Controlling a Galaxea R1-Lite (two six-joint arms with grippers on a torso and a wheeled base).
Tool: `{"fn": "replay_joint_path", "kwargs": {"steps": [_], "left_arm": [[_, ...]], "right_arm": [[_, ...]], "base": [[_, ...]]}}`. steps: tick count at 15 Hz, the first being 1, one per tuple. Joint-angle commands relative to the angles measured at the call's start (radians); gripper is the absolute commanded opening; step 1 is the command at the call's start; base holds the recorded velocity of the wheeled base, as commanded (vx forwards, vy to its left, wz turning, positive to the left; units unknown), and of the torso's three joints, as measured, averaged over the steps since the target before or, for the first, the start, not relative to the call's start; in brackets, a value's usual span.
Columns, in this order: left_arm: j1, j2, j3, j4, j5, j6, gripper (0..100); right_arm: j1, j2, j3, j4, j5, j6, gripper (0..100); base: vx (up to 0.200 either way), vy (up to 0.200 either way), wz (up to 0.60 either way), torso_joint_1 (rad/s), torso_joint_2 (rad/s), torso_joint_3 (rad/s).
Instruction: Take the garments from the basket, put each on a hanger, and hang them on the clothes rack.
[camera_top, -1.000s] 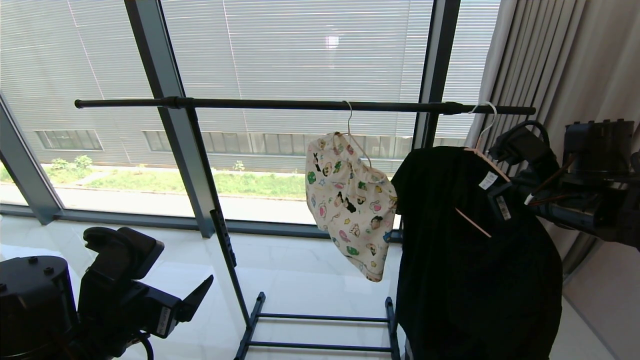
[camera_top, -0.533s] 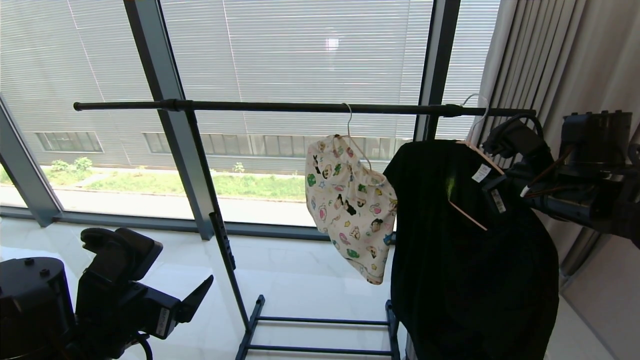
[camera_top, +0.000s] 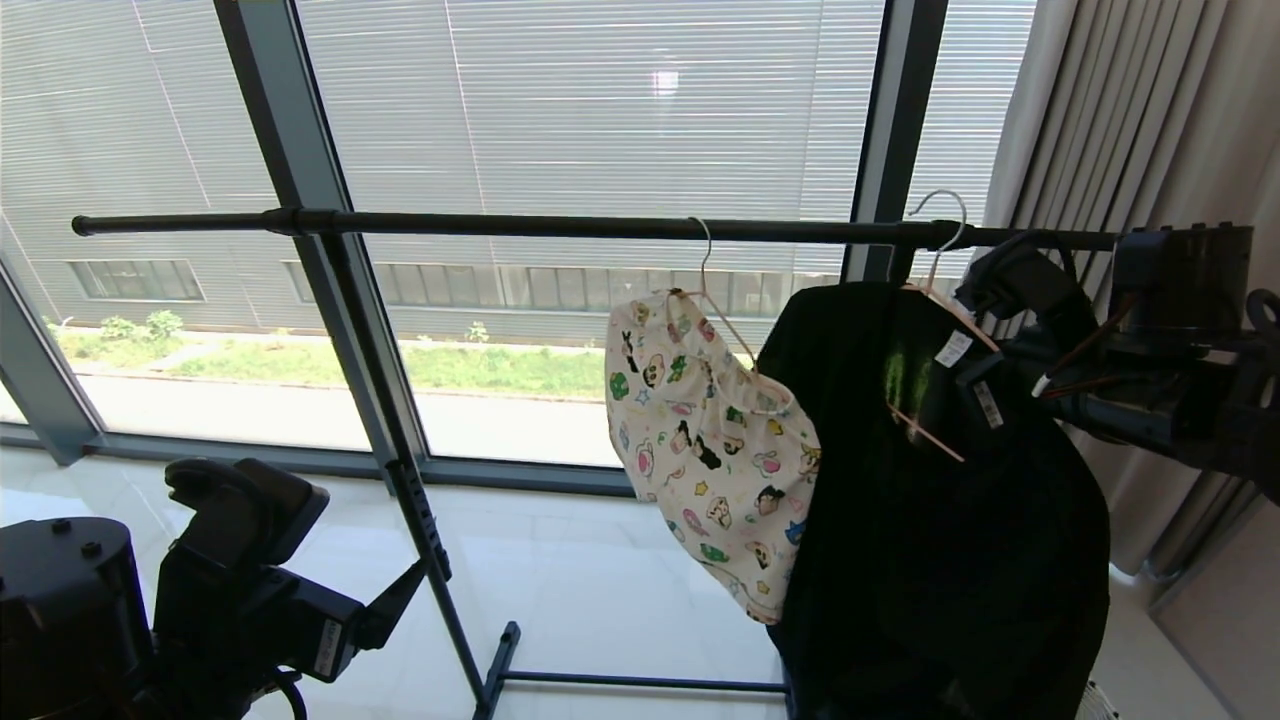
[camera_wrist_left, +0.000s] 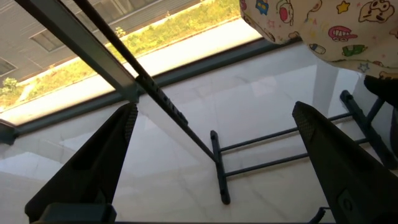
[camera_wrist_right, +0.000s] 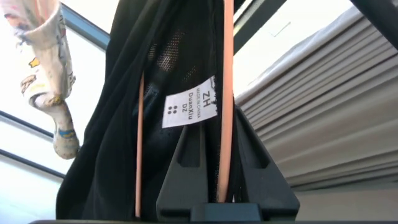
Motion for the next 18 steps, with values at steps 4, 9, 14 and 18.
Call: {"fn": "replay_joint_path", "kwargs": {"steps": [4,9,14,18], "left_arm": [[-0.002,-0.003,0.000,-0.001,0.000,0.000,100],[-0.014,-0.009,0.006,-0.001,0.000,0.000,100],[-0.016,-0.012,0.006,-0.001,0.002,0.002,100],[-0.022,-0.026,0.016,-0.001,0.002,0.002,100]], "right_arm": [[0.021,0.003,0.000,0.000,0.000,0.000,0],[0.019,0.035,-0.029,0.001,0.000,0.000,0],[-0.007,0.199,-0.150,0.003,-0.003,0.000,0],[-0.018,0.285,-0.229,0.004,-0.006,0.000,0]], "base": [[0.200,0.000,0.00,0.004,0.00,0.002],[0.000,0.000,0.00,0.000,0.00,0.000],[0.000,0.000,0.00,0.000,0.00,0.000],[0.000,0.000,0.00,0.000,0.00,0.000]]}}
